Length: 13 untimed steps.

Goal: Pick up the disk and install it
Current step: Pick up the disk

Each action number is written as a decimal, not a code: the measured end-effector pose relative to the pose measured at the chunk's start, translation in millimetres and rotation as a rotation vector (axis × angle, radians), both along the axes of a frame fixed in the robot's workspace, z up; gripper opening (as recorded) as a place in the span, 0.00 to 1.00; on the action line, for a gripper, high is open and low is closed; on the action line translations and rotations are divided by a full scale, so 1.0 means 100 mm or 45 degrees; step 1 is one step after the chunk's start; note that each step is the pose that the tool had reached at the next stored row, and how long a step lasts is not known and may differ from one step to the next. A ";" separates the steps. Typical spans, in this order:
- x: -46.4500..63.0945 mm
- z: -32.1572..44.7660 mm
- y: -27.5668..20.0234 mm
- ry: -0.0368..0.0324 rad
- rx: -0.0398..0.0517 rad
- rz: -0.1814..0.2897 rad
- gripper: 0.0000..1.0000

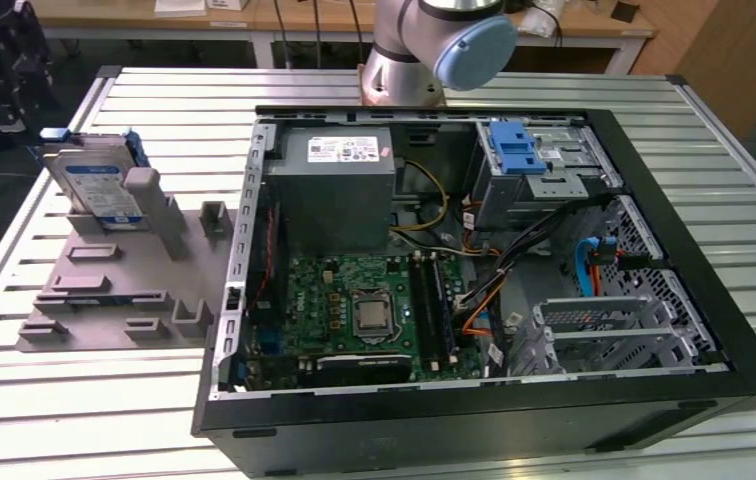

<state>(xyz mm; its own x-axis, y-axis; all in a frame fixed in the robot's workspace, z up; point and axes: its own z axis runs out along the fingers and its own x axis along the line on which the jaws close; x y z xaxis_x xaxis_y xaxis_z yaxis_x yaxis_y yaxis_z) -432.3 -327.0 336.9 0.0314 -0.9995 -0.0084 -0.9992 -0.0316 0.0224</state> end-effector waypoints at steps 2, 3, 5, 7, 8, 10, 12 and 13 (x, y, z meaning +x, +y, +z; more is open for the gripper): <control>0.00 -0.036 0.015 0.0000 -0.005 0.000 0.64; 0.00 -0.054 0.021 -0.0001 -0.007 0.000 0.64; 0.00 -0.090 0.028 0.0002 -0.008 0.000 0.64; -0.02 -0.127 0.028 -0.0001 -0.009 -0.001 0.64; -0.02 -0.145 0.028 -0.0002 -0.009 -0.003 0.64; -0.02 -0.182 0.028 0.0000 -0.009 -0.028 0.64; -0.02 -0.218 0.029 0.0001 -0.009 -0.045 0.64; -0.02 -0.236 0.029 0.0001 -0.009 -0.047 0.64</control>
<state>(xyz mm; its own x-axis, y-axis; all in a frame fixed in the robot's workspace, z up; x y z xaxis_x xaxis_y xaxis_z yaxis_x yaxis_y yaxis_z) -434.6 -324.1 313.3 -0.0053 -1.0000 -0.0012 -0.9997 0.0053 0.0226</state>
